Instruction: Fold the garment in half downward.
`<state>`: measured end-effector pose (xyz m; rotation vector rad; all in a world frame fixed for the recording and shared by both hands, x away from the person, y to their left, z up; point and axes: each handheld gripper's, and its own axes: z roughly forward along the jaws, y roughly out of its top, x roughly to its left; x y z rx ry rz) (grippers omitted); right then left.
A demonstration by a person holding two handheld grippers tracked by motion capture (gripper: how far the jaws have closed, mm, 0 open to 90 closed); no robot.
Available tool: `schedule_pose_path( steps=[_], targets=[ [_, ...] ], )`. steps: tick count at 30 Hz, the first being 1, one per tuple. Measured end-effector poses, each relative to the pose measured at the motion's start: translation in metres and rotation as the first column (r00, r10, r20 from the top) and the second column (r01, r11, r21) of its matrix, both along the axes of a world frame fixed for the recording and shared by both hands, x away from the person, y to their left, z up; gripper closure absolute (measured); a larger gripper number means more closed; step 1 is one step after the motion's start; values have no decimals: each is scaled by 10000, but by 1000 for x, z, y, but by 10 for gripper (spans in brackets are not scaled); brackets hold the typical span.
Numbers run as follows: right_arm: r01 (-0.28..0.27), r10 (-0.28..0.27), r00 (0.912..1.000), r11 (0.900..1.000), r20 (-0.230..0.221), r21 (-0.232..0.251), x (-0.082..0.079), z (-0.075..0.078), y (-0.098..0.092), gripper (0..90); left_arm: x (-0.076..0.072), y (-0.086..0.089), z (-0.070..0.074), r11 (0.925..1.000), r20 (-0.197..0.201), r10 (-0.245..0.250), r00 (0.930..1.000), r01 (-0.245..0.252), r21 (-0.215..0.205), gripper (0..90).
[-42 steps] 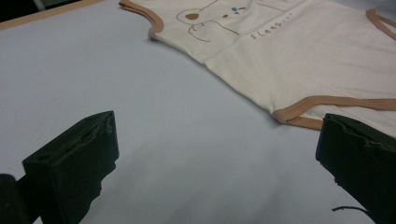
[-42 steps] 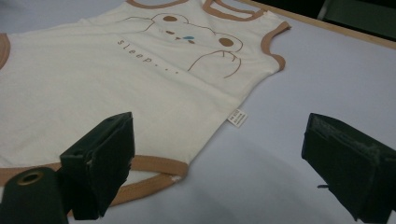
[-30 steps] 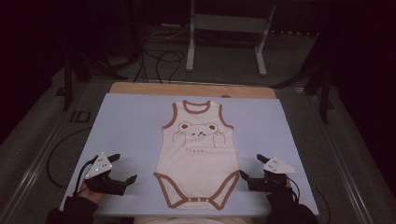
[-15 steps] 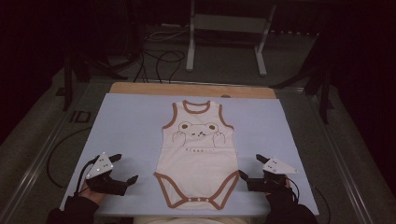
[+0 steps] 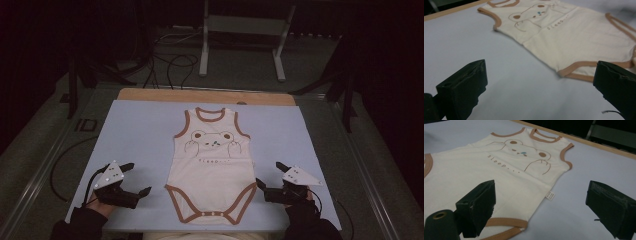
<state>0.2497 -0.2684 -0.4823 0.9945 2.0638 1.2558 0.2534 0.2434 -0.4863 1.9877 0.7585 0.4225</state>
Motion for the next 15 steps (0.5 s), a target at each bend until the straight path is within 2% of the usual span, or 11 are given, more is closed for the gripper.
schedule_pose_path(
  steps=[3,4,7,8,11,13,15],
  targets=[
    [47,-47,10000,10000,-6,-46,2,6,0,92,2,-2,6,9998,44,-145,9999,144,166,1],
    [72,-71,9999,9999,72,-94,3,14,0,92,3,-4,13,9995,141,-225,9996,222,234,1],
    [130,-129,9998,9999,145,-71,5,20,-1,92,6,-5,18,9992,106,-336,9994,334,201,2],
    [130,-131,9998,9999,136,33,9,26,-2,92,9,-8,23,9986,142,-404,9991,399,347,1],
    [160,-159,9996,9999,215,-33,12,32,-1,92,12,-9,28,9983,138,-506,9986,502,292,1],
    [102,-97,9993,9999,365,-121,17,42,0,92,17,-11,34,9979,-62,-650,9979,651,67,1],
    [80,-74,9991,9999,413,-131,19,46,1,93,18,-12,35,9976,-67,-686,9976,687,97,1]
  ],
)
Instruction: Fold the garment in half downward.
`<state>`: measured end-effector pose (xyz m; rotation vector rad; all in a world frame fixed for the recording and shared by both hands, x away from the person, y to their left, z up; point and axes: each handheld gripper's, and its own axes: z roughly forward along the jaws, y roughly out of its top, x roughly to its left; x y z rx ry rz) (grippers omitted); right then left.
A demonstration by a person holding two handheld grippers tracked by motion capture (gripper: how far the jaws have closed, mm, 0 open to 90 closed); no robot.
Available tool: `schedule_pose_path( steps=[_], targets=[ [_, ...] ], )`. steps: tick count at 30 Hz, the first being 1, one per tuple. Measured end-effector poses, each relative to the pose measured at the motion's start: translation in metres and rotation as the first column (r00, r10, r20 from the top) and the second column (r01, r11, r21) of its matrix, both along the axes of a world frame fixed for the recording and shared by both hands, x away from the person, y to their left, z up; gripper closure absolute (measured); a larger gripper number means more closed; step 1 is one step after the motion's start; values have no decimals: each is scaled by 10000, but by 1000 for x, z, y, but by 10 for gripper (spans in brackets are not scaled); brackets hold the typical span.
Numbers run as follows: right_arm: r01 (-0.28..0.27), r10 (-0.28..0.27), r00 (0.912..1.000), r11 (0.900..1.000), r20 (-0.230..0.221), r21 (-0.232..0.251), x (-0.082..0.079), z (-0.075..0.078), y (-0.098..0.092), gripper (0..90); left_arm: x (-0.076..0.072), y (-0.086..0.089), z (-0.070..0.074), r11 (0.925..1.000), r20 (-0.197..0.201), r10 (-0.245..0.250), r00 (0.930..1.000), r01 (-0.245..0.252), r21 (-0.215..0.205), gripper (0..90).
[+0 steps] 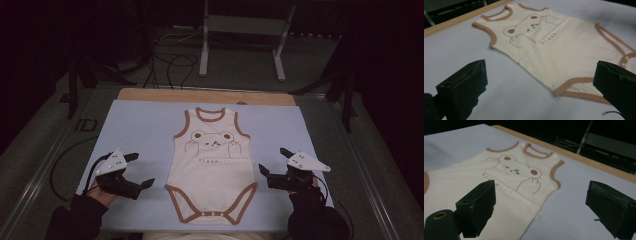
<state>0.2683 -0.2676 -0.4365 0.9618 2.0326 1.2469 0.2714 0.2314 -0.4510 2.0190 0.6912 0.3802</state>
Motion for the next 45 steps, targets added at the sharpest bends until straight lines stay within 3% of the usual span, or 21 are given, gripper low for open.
schedule_pose_path(
  steps=[5,13,20,23,39,45],
  targets=[
    [-119,119,9998,9999,166,-18,13,13,5,93,9,-6,10,9996,44,-127,9999,125,272,1],
    [-485,488,9983,9988,315,-99,29,23,13,93,25,-12,21,9994,3,-206,9998,206,262,1],
    [-479,480,9985,9988,252,-35,44,23,16,104,35,-20,23,9985,-46,-174,9998,176,511,1],
    [-459,460,9989,9988,77,-148,53,19,18,129,40,-24,23,9972,-82,-159,9998,164,725,1],
    [-446,397,9934,9980,-1074,-442,86,-1,23,92,73,-36,26,9973,-493,137,9987,-100,734,1],
    [-496,462,9873,9986,-1522,-183,94,-9,23,92,89,-42,19,9976,-870,337,9956,-283,629,1]
  ],
)
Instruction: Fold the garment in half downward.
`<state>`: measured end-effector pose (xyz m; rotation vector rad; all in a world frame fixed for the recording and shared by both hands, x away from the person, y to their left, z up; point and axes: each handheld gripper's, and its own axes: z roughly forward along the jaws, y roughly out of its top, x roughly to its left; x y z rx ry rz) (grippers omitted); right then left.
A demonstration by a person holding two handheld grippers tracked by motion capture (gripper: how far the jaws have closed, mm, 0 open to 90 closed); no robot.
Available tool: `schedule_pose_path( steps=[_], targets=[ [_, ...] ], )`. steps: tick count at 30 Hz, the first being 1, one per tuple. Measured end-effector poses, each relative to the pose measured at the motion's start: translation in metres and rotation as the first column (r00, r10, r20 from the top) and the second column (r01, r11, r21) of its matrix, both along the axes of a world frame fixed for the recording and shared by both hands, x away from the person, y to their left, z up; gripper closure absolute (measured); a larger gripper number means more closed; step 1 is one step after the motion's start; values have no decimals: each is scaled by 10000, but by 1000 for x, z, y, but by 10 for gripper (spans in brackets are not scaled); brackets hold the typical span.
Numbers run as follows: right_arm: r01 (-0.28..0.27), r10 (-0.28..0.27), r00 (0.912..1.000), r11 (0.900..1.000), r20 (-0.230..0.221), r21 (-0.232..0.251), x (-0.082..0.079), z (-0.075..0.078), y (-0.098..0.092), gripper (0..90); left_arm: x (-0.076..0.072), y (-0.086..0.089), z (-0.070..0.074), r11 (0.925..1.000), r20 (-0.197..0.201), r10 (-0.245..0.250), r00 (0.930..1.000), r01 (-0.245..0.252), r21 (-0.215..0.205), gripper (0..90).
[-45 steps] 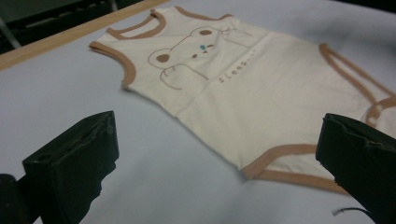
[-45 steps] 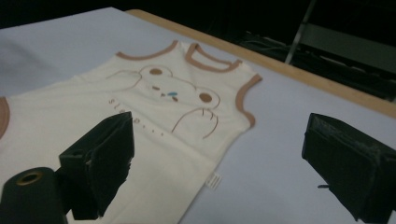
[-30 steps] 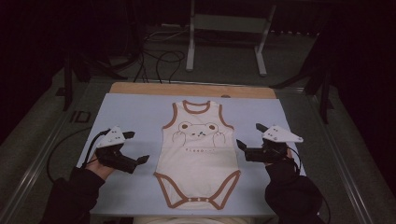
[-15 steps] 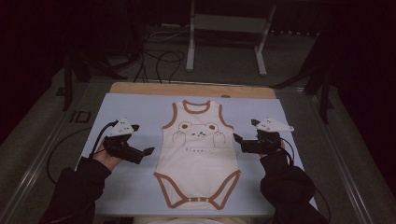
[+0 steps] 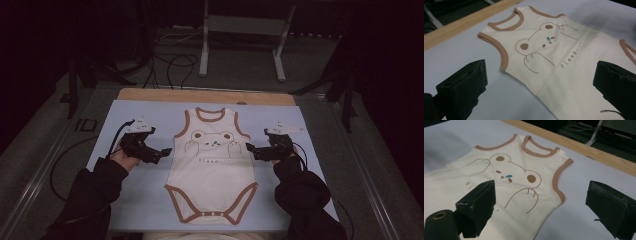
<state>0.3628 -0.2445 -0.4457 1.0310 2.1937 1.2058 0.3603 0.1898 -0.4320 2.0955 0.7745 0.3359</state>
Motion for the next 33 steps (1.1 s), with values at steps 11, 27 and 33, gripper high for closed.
schedule_pose_path(
  steps=[11,27,33],
  targets=[
    [-2,5,9973,10000,-732,42,10,-16,0,91,16,-10,-20,9998,-1130,178,9934,-187,-68,1],
    [164,-219,9807,9994,-1944,-298,23,-50,12,136,30,-42,-58,9953,-2251,537,9729,-338,912,23],
    [316,-438,9735,9978,-2246,-575,28,-62,15,175,35,-48,-67,9890,-2262,1043,9685,-770,1263,165]
  ],
)
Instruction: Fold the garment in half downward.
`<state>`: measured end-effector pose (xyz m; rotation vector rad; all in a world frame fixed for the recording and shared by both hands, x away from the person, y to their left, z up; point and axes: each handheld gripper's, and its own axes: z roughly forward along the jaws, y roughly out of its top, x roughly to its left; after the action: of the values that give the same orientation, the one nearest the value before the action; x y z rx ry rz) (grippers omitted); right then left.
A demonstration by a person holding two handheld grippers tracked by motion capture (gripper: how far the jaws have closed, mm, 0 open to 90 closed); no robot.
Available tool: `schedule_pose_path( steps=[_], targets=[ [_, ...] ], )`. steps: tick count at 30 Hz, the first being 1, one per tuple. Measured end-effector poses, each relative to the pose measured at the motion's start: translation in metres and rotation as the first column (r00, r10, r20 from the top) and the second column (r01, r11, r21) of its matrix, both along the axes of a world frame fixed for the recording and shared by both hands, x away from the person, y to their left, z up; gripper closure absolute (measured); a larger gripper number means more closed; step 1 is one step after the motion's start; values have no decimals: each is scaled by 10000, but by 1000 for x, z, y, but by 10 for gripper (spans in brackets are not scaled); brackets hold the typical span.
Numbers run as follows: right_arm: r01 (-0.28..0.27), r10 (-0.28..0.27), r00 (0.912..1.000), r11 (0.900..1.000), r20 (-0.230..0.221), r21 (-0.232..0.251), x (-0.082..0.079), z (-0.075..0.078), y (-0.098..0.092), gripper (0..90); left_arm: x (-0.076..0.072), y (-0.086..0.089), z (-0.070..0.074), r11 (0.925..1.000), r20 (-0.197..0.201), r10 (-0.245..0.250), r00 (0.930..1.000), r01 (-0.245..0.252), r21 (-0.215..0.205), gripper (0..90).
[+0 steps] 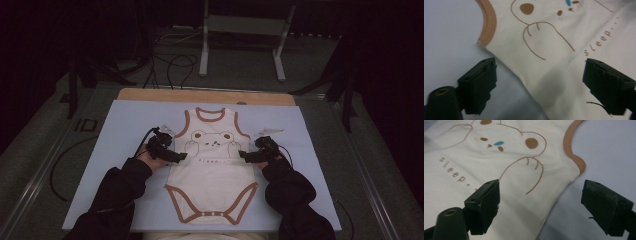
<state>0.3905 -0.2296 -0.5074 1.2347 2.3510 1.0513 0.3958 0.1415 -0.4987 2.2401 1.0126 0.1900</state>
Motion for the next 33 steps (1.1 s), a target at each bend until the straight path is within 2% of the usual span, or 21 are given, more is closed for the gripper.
schedule_pose_path(
  steps=[1,4,6,8,9,12,13,18,20,23,24,25,26,29,30,31,33],
  targets=[
    [51,-50,10000,10000,-18,57,1,-1,0,191,3,0,-2,9998,-9,220,9998,-220,1,192],
    [154,-153,9998,9999,-93,47,2,-3,0,215,5,1,-4,9994,45,340,9994,-340,110,284],
    [281,-283,9995,9995,-143,-168,4,-6,1,257,6,1,-6,9983,83,529,9986,-531,249,337],
    [317,-321,9993,9993,-167,-214,4,-7,1,293,6,2,-7,9984,51,481,9988,-482,279,381],
    [283,-288,9995,9991,-159,-306,4,-8,2,320,6,0,-9,9976,95,481,9988,-485,498,399],
    [313,-320,9994,9985,-152,-442,4,-9,3,338,6,0,-11,9976,21,472,9989,-473,499,441],
    [292,-303,9993,9982,-211,-522,4,-10,4,372,5,-1,-13,9970,21,364,9993,-365,690,449],
    [273,-287,9995,9958,-145,-869,3,-13,7,402,5,-3,-12,9958,61,399,9992,-403,819,539],
    [252,-264,9996,9955,-121,-914,1,-13,8,464,2,-9,-11,9938,137,130,9998,-145,1100,558],
    [236,-248,9996,9958,-122,-886,0,-12,8,552,2,-12,-11,9939,71,133,9999,-140,1095,624],
    [236,-248,9996,9958,-122,-886,0,-12,8,552,2,-12,-11,9943,58,135,9999,-140,1061,649],
    [238,-247,9996,9963,-104,-828,0,-12,8,602,2,-14,-11,9946,53,171,9998,-176,1025,674],
    [238,-247,9996,9963,-104,-828,0,-12,8,602,2,-14,-11,9946,53,171,9998,-176,1025,697],
    [85,-91,9999,9960,-53,-886,-2,-12,10,693,3,-16,-11,9954,-43,195,9998,-190,938,760],
    [85,-91,9999,9960,-53,-886,-2,-12,10,693,3,-16,-11,9954,-43,195,9998,-190,938,796],
    [-77,73,10000,9944,-39,-1052,-3,-11,12,743,5,-17,-11,9964,-170,238,9996,-224,812,830],
    [-232,218,9997,9939,-140,-1078,-2,-10,14,795,6,-17,-11,9972,-248,233,9994,-215,715,877]
  ],
)
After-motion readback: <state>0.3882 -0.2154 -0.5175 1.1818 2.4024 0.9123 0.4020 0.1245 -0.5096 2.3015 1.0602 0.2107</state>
